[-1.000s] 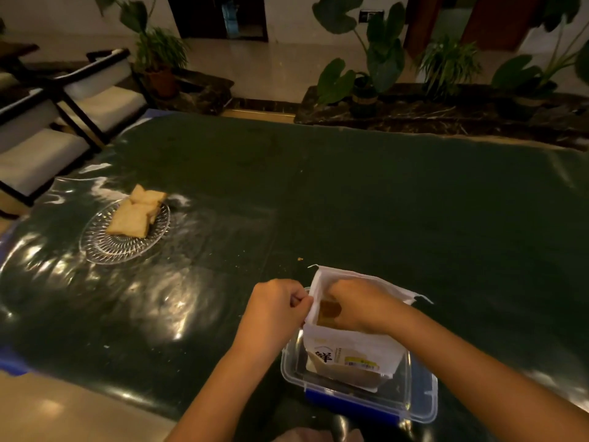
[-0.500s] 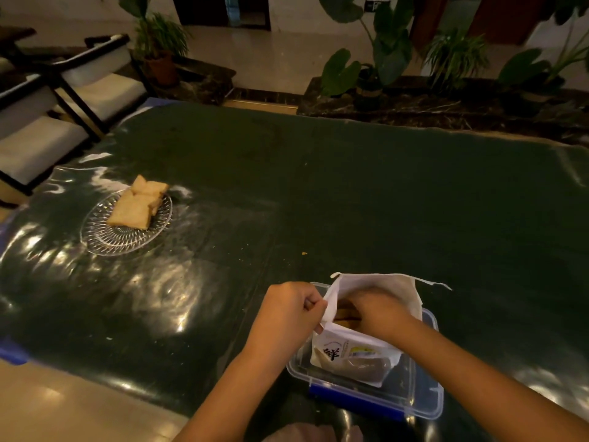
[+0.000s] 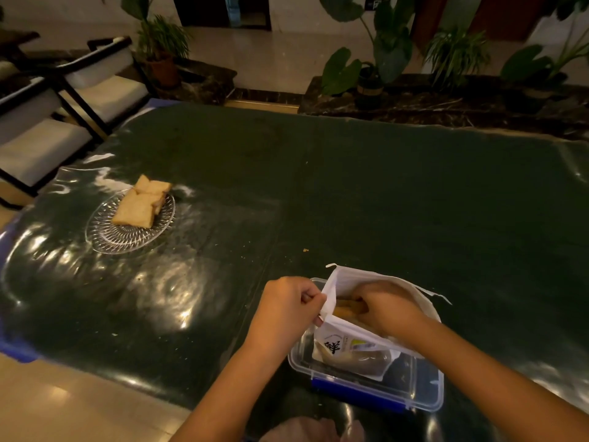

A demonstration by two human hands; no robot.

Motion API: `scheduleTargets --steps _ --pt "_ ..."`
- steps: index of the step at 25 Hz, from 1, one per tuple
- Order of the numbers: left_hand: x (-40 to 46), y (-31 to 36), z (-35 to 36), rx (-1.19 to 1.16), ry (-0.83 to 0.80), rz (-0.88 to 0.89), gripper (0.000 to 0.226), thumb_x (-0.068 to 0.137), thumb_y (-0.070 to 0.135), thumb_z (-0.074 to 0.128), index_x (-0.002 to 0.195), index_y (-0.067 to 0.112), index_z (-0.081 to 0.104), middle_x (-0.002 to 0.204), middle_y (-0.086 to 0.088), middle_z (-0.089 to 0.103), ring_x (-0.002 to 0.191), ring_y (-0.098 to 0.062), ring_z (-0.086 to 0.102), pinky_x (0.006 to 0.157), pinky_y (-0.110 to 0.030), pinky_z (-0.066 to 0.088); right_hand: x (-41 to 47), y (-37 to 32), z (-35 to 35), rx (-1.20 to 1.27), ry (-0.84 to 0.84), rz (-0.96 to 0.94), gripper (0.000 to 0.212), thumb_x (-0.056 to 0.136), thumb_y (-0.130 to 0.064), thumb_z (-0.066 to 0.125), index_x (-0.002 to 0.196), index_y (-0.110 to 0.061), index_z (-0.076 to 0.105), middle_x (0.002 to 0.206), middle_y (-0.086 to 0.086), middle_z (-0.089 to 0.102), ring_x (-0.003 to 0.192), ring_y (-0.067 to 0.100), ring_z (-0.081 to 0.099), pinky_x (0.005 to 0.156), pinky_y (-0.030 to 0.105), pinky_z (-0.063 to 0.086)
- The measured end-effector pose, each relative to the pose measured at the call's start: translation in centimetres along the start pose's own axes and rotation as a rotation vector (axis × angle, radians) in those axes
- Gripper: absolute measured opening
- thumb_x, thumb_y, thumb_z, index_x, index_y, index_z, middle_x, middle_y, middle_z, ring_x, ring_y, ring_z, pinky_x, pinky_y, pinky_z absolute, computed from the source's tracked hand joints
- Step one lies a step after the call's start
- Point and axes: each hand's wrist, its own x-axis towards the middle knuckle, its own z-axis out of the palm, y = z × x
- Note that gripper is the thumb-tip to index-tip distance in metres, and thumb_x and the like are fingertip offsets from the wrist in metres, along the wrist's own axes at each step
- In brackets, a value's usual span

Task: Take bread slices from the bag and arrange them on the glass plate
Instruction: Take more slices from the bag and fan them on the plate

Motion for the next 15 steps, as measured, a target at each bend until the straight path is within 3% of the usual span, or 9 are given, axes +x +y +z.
scheduleTargets --steps 3,7,10,12,13,15 --pt "0.3 -0.1 0.0 -0.030 0.025 0.022 0.015 0.083 0.019 0.065 0.068 0.022 0.068 0.054 0.010 0.062 0.055 0.008 0.060 0.054 -0.002 0.043 -0.8 -0.1 -1.6 0.024 0.052 -0.030 0.024 0.085 -0.026 0.059 0.109 -0.024 0.059 0.111 -0.001 0.061 0.099 0.016 0.055 0.081 0.024 0.043" --pt "1.1 -0.2 -0.3 -0.056 0.041 0.015 0.019 0.082 0.021 0.066 0.065 0.030 0.066 0.060 0.011 0.064 0.055 0.007 0.061 0.054 -0.014 0.047 -2.7 -0.4 -4.9 0.071 0.147 -0.126 0.008 0.080 -0.026 0.065 0.087 -0.029 0.066 0.089 -0.007 0.067 0.079 0.005 0.059 0.076 0.029 0.054" --pt "1.4 -0.2 -0.3 -0.067 0.037 0.032 0.020 0.082 0.023 0.066 0.066 0.034 0.064 0.065 0.010 0.066 0.061 0.006 0.062 0.058 -0.017 0.050 -4.2 -0.7 -7.3 0.144 0.190 -0.185 0.014 0.077 -0.024 0.067 0.087 -0.033 0.065 0.083 -0.012 0.065 0.079 0.001 0.060 0.072 0.025 0.055" --pt "1.3 0.2 -0.5 -0.120 0.104 0.079 0.012 0.080 0.030 0.066 0.079 0.041 0.062 0.072 0.014 0.066 0.069 0.012 0.061 0.057 -0.012 0.049 -5.1 -1.2 -9.0 0.176 0.217 -0.229 0.016 0.076 -0.024 0.069 0.086 -0.036 0.064 0.082 -0.015 0.064 0.079 -0.001 0.060 0.068 0.023 0.055" --pt "1.3 0.4 -0.7 -0.163 0.131 0.106 0.020 0.076 0.037 0.068 0.092 0.045 0.059 0.085 0.017 0.065 0.079 0.015 0.058 0.060 -0.008 0.048 -5.5 -1.5 -9.8 0.175 0.233 -0.254 0.017 0.076 -0.024 0.068 0.084 -0.037 0.063 0.081 -0.015 0.064 0.078 -0.002 0.060 0.066 0.021 0.055" --pt "1.3 0.6 -1.0 -0.231 0.044 0.175 0.066 0.064 0.054 0.070 0.122 0.053 0.039 0.123 0.020 0.051 0.109 0.015 0.047 0.080 -0.009 0.046 -6.1 -2.0 -11.2 0.163 0.277 -0.308 0.017 0.075 -0.023 0.068 0.083 -0.037 0.063 0.079 -0.014 0.065 0.077 -0.002 0.060 0.064 0.019 0.053"
